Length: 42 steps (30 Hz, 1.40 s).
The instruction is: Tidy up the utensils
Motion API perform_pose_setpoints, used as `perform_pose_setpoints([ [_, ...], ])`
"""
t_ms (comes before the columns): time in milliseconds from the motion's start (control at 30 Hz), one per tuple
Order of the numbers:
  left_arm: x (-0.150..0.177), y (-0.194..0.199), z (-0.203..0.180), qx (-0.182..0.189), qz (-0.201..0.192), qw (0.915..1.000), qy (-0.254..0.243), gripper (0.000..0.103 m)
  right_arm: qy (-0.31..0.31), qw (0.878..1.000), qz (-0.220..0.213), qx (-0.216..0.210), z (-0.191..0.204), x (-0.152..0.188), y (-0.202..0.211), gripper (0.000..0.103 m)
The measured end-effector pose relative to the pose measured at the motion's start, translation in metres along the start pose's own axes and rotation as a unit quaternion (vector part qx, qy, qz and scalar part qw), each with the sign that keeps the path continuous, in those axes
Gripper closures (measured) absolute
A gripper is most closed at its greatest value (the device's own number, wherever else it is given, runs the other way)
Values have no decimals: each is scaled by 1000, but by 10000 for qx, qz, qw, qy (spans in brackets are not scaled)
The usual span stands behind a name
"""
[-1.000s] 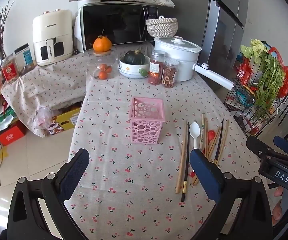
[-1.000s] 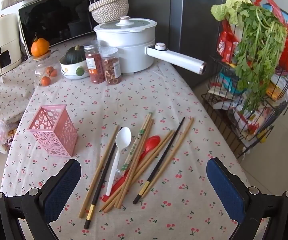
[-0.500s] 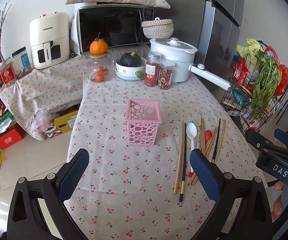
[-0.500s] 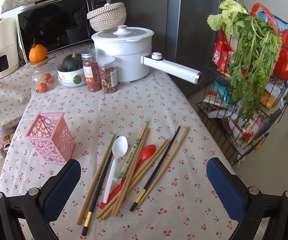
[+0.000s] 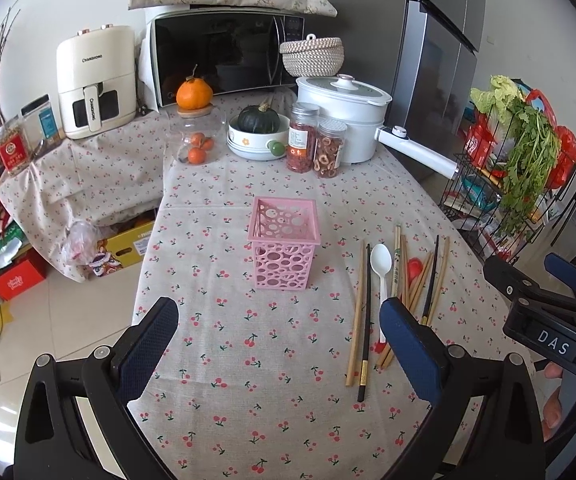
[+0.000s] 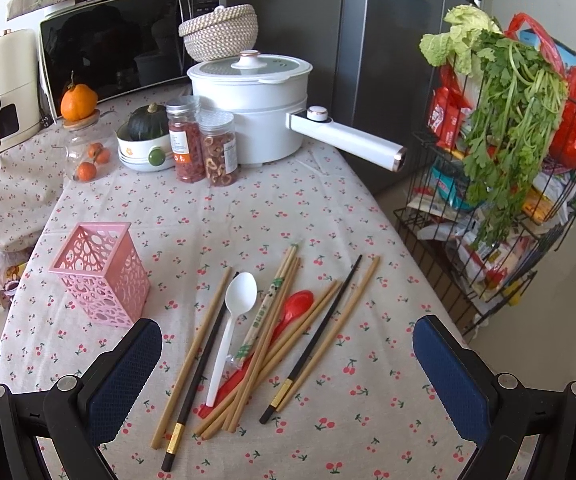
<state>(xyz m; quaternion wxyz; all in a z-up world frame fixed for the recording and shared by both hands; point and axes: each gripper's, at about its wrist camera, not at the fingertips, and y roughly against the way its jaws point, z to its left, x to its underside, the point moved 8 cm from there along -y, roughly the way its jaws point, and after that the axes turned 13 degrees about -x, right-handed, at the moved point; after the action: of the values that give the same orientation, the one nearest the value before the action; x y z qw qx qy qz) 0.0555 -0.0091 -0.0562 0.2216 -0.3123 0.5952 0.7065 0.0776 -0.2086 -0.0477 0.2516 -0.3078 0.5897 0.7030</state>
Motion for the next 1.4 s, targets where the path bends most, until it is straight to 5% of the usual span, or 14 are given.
perform_pose_setpoints([
  [1400, 0, 1, 0, 13, -5, 10000, -10, 1, 1, 10000, 39, 14, 1, 3, -3, 0],
])
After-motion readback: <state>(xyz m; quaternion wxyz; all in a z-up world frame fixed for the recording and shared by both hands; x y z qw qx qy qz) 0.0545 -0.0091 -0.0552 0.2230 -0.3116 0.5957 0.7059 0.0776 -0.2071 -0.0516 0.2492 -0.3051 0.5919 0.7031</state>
